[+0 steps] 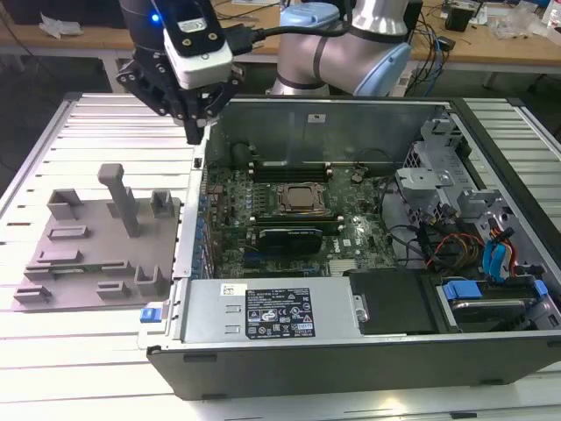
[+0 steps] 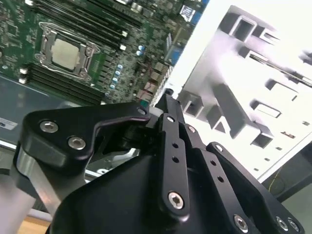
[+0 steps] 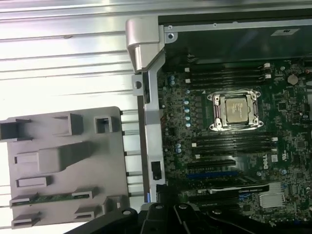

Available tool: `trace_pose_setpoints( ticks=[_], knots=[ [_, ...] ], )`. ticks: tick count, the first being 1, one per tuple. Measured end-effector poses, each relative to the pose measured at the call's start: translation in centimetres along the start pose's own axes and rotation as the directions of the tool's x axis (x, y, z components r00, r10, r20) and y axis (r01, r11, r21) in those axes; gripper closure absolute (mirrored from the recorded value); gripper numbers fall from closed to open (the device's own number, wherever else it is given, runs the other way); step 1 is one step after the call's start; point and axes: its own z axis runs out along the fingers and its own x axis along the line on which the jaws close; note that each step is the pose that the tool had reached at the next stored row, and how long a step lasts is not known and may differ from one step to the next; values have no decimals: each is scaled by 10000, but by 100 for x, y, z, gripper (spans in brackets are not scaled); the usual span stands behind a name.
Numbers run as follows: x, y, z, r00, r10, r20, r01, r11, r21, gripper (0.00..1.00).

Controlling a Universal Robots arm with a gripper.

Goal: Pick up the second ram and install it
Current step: 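Reach for the second ram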

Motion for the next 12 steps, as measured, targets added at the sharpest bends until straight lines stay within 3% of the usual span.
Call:
trace_pose_setpoints(
  ticks=[4,5,6,12],
  knots=[
    [93,-7,-3,10000,1,0,-1,10000,0,92],
    [143,-10,-4,10000,1,0,-1,10000,1,92],
    [249,-18,-6,10000,1,0,-1,10000,0,92],
    [365,-27,-9,10000,0,-1,0,10000,1,92]
  ],
)
